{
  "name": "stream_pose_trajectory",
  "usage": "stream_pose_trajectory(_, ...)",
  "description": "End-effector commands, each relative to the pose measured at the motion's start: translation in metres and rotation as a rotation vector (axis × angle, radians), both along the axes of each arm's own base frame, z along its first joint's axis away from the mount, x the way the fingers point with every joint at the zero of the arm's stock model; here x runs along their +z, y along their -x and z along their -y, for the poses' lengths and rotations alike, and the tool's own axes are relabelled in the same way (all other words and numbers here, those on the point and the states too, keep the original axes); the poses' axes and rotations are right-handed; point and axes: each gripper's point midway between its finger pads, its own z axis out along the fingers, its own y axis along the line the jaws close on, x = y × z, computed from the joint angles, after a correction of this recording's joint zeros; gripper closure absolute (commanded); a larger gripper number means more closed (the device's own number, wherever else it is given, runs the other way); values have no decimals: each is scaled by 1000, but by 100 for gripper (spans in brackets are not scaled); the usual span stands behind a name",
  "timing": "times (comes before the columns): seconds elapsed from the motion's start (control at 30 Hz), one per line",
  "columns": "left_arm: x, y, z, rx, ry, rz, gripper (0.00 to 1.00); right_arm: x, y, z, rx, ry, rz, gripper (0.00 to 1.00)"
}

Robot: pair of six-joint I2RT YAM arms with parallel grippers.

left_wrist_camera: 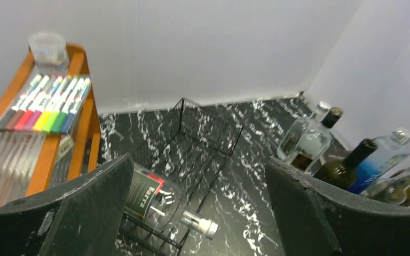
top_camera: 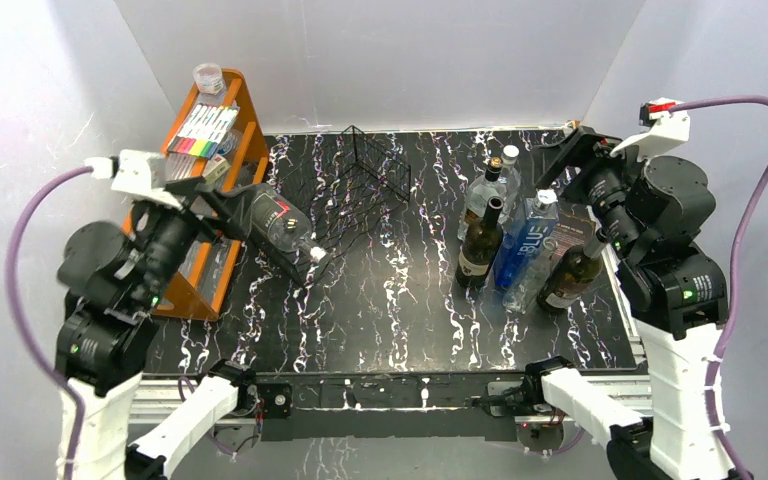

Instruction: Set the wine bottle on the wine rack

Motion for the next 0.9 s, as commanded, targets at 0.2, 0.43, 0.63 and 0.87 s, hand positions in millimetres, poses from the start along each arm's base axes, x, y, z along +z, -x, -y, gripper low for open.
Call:
stream_pose_trajectory(0.2,-35,-45,22,-93,30,-149,3,4,24,-10,170,-7,56,3)
stream_pose_trajectory(0.43,-41,-48,31,-156,46,-168,2,-11,46,-29,325,44,37,2)
stream_pose_trajectory(0.63,-47,-41,52,-294,24,-163,2,-49,46,-39,409,68,-114,4)
stream_pose_trajectory(0.87,-56,-39,73,-433,31,-176,2,-97,24,-24,308,145,-304,14)
